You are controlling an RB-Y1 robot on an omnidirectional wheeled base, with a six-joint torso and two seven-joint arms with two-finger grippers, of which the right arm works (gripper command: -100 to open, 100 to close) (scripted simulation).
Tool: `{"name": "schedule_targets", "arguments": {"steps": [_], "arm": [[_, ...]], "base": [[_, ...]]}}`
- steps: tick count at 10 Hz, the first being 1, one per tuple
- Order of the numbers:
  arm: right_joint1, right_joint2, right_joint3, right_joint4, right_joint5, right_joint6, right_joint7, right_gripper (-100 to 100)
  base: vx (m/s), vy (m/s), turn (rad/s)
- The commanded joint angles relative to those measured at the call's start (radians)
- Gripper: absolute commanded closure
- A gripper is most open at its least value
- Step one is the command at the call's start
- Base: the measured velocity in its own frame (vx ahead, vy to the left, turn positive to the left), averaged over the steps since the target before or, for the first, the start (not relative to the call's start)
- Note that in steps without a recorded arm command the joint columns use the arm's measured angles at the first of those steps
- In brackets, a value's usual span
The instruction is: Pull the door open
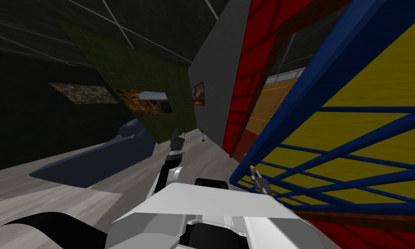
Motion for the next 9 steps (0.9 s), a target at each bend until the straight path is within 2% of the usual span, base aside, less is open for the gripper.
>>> {"name": "schedule_targets", "arguments": {"steps": [1,6,7,8,9], "arm": [[0.005,-0.009,0.016,0.007,0.009,-0.021,-0.013,100],[0.023,-0.039,0.067,0.012,0.036,-0.073,-0.048,100],[0.022,-0.036,0.061,0.005,0.032,-0.059,-0.040,100],[0.023,-0.041,0.075,0.018,0.039,-0.076,-0.053,100],[0.023,-0.043,0.077,0.022,0.040,-0.080,-0.056,100]], "base": [[-0.201,-0.056,0.094],[-0.198,-0.036,0.086],[-0.092,-0.023,0.027],[-0.164,-0.007,0.144],[-0.233,-0.030,0.133]]}}
